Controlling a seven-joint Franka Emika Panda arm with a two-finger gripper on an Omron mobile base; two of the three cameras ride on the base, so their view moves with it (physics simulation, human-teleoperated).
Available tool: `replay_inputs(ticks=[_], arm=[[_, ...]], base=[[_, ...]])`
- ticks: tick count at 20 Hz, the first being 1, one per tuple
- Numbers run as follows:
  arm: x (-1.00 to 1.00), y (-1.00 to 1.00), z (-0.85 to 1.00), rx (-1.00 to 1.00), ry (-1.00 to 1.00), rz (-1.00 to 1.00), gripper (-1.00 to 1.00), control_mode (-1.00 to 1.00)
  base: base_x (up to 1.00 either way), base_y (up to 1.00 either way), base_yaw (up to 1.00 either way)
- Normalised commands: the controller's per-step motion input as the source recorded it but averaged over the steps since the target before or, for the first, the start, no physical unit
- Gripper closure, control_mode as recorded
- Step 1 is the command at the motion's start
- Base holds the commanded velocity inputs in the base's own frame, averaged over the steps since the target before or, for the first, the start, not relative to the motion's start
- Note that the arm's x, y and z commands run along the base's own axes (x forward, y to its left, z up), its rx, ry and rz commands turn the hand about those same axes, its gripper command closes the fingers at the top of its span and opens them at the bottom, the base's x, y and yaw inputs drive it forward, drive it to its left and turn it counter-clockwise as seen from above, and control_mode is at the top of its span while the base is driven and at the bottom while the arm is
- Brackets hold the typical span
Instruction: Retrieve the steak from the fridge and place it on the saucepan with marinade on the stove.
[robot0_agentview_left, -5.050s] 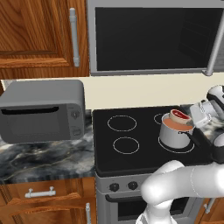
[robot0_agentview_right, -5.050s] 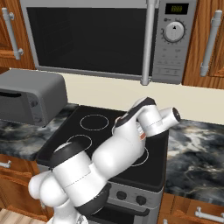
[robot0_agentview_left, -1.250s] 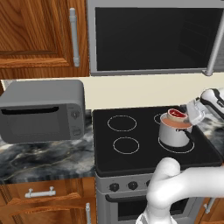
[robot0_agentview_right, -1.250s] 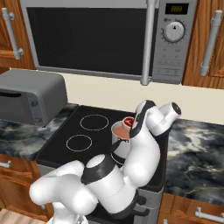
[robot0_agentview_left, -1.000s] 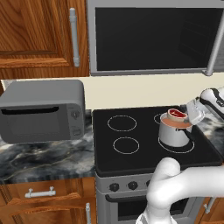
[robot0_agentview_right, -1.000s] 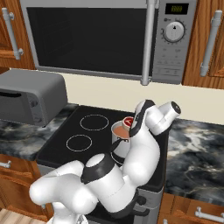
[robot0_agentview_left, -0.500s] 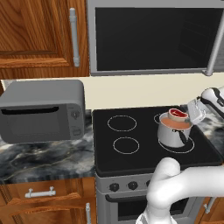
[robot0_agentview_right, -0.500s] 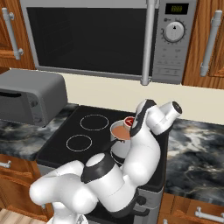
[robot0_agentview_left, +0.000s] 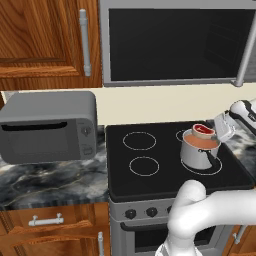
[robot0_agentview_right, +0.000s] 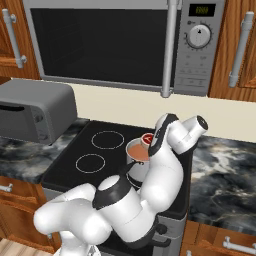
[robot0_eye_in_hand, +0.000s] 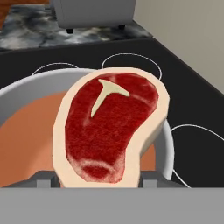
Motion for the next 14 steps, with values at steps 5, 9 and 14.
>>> replay_inputs(ticks=[5, 9, 14], arm=[[-0.12, 0.01, 0.13, 0.0, 0.0, 0.0, 1.0, -1.0], [-0.05, 0.0, 0.06, 0.0, 0.0, 0.0, 1.0, -1.0], [0.0, 0.0, 0.0, 0.0, 0.0, 0.0, 1.0, -1.0]], base=[[0.0, 0.0, 0.0], [0.0, 0.0, 0.0], [0.0, 0.0, 0.0]])
